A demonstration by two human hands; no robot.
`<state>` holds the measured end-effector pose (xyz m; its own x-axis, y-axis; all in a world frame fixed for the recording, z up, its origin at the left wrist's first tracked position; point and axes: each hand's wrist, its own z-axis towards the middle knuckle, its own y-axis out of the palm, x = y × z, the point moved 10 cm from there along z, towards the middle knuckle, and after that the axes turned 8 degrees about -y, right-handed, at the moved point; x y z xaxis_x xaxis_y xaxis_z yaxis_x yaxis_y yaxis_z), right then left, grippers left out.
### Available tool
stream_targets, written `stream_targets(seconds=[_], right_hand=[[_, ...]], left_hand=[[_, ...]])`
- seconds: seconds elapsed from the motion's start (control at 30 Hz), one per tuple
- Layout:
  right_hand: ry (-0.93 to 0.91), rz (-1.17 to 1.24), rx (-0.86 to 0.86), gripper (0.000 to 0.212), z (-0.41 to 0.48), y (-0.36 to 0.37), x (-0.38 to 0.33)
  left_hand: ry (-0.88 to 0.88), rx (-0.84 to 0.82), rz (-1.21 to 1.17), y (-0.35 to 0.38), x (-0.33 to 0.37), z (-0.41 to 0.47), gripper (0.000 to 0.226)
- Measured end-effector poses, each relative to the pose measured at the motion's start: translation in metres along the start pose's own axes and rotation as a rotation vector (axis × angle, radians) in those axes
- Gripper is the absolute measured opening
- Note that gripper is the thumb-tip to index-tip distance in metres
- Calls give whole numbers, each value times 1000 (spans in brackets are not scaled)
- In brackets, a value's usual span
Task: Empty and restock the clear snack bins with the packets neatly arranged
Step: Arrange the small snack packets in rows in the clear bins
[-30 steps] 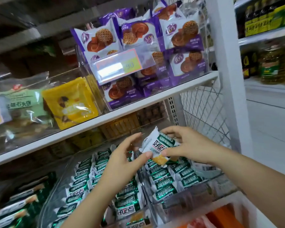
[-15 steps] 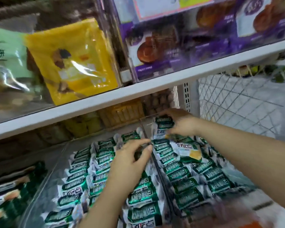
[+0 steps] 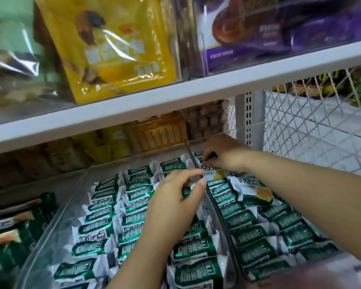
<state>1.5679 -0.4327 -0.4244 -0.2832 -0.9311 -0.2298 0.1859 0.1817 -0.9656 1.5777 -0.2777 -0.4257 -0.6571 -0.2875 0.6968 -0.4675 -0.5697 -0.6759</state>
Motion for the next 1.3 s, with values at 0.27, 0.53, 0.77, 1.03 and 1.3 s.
stream_targets(seconds=[0.27, 0.53, 0.77, 1.03, 1.3], right_hand=[[101, 154, -343, 54, -63, -6, 27], [-5, 47, -291, 44, -81, 6, 26], [-170, -307, 46, 46, -32, -6, -11], [-82, -203, -45, 54, -35, -1, -3], [-7, -128, -243, 47, -153, -44, 25]], left_hand=[[-6, 1, 7, -2, 2, -2, 22], [-11, 8, -23, -2, 3, -3, 20], [7, 33, -20, -3, 1, -1, 18], [26, 40, -17, -3, -2, 3, 23], [15, 41, -20, -5, -2, 1, 26]])
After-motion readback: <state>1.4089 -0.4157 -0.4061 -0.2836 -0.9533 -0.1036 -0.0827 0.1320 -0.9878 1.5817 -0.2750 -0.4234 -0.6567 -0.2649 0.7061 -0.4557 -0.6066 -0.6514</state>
